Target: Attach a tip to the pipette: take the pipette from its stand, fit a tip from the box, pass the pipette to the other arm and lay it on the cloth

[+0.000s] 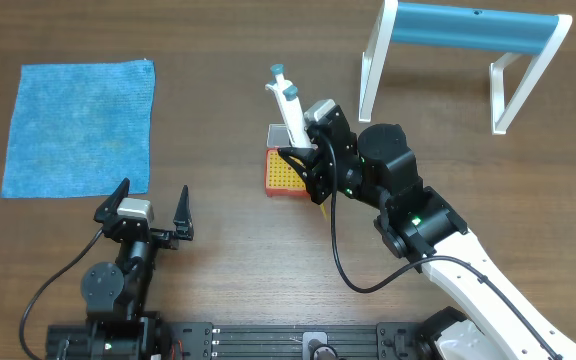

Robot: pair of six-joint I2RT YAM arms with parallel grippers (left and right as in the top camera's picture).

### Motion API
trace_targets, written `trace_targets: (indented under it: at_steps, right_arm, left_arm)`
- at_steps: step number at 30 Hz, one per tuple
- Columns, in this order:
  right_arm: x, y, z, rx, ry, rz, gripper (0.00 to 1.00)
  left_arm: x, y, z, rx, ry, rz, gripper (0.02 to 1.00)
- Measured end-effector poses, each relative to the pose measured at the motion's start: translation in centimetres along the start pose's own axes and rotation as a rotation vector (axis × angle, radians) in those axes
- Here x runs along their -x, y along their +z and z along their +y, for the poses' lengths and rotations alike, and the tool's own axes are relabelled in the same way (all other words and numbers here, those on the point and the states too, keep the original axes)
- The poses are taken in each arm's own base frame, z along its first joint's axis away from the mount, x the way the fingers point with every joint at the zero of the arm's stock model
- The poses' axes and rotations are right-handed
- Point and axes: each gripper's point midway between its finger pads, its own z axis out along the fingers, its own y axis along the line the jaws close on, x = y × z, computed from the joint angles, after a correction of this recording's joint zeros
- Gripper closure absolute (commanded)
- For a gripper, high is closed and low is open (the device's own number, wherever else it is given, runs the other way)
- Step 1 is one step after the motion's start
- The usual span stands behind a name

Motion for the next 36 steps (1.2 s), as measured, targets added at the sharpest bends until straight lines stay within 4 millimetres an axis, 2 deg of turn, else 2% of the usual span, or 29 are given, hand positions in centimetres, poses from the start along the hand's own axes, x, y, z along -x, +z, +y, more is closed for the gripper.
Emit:
trace_targets:
  at_steps: [8,11,15,16,17,18,19,22,26,29,33,36]
  right_arm:
    - [-0.9,-0.1,1.1,0.067,0.037,0.041,0.919]
    - [-1.0,-0.1,2.0,0.113,0.112,0.052,0.921]
    - [-1.2,-0.3,3.1,0.179,0.234,0.077,0.919]
    - [-1.2,-0.4,3.5,0.197,0.258,0.084,0.919]
    - [-1.3,-0.5,3.8,0.215,0.279,0.091,0.921]
    - [-1.3,-0.6,4.1,0.234,0.305,0.100,0.919]
    - [-1.3,-0.6,4.3,0.245,0.324,0.106,0.921]
    - [-1.4,-0.7,4.8,0.271,0.355,0.117,0.921]
    - [-1.4,-0.9,5.3,0.295,0.389,0.128,0.921]
    - [-1.4,-1.0,5.5,0.308,0.421,0.137,0.921]
    - [-1.5,-1.2,6.1,0.340,0.436,0.152,0.919]
    - [-1.5,-1.3,6.4,0.359,0.439,0.159,0.921]
  left_arm:
    - [0.0,0.0,0.0,0.000,0.000,0.000,0.023]
    - [0.3,0.0,-0.3,-0.019,-0.021,-0.014,0.023]
    - [2.7,-0.4,-2.8,-0.178,-0.267,-0.089,0.023]
    - [2.9,-0.5,-3.6,-0.232,-0.403,-0.073,0.023]
    - [2.7,-0.7,-4.4,-0.282,-0.543,-0.038,0.023]
    - [2.6,-0.8,-4.7,-0.303,-0.596,-0.018,0.023]
    - [2.1,-1.1,-5.8,-0.360,-0.813,0.060,0.023]
    - [1.5,-1.3,-6.4,-0.378,-0.996,0.134,0.023]
    - [2.1,-1.2,-6.2,-0.374,-1.146,0.138,0.023]
    - [4.6,-1.2,-5.4,-0.393,-1.208,0.035,0.023]
    - [6.2,-0.7,-5.1,-0.421,-1.222,-0.019,0.023]
    - [6.1,0.6,-5.2,-0.411,-1.240,0.031,0.023]
